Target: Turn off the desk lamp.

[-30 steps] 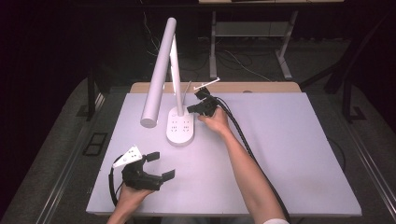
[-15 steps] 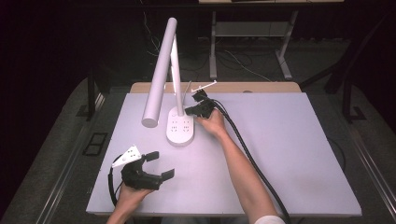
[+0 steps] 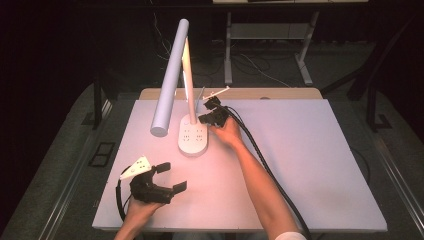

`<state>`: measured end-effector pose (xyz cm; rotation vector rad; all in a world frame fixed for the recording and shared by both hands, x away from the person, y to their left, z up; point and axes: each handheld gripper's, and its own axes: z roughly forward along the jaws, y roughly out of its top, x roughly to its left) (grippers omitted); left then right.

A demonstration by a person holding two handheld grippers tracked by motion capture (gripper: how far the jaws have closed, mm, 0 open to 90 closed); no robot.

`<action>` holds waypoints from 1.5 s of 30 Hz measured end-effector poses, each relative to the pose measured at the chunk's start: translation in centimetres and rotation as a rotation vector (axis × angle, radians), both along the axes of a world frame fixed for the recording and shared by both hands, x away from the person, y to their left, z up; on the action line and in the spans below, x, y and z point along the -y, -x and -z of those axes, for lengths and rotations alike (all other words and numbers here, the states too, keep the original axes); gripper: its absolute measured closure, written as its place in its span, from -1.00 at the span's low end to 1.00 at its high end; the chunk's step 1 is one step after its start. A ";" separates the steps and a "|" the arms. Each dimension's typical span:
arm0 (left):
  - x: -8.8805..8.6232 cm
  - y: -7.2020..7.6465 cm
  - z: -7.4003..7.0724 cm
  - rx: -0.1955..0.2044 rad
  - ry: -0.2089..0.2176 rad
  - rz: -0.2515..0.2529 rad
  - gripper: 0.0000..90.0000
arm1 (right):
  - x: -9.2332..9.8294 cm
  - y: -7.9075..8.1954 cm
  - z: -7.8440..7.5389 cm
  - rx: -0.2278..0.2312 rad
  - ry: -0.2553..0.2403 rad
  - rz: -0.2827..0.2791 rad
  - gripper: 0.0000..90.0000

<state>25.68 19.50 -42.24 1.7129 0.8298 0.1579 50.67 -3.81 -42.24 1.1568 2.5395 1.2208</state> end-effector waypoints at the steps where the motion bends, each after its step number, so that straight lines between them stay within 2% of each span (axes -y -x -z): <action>1: 0.0 0.0 0.0 -0.001 0.001 0.000 -1.00 | 0.1 0.0 0.0 -0.005 -0.005 0.002 1.00; 5: 0.0 0.0 0.0 0.000 0.000 0.001 -1.00 | 0.2 -0.1 0.1 -0.015 -0.011 0.000 1.00; 13: 0.0 0.1 0.0 0.001 -0.002 0.002 -1.00 | 0.3 0.3 0.4 -0.005 -0.023 0.020 1.00; 18: 0.0 -0.1 0.1 -0.003 -0.004 0.002 -1.00 | 0.1 0.4 0.2 -0.001 -0.005 0.014 1.00; 28: 0.0 0.0 0.1 -0.002 -0.003 0.002 -1.00 | 0.2 0.2 0.2 -0.008 -0.017 0.014 1.00; 32: 0.0 0.0 0.0 -0.002 -0.003 0.002 -1.00 | 0.2 0.2 0.2 -0.018 -0.023 0.029 1.00; 36: -0.1 0.0 0.0 -0.001 0.003 -0.004 -1.00 | 0.0 0.3 0.3 -0.011 -0.006 0.048 1.00; 45: -0.1 -0.1 0.0 -0.002 0.002 -0.001 -1.00 | -0.1 0.4 0.2 0.002 0.004 0.048 1.00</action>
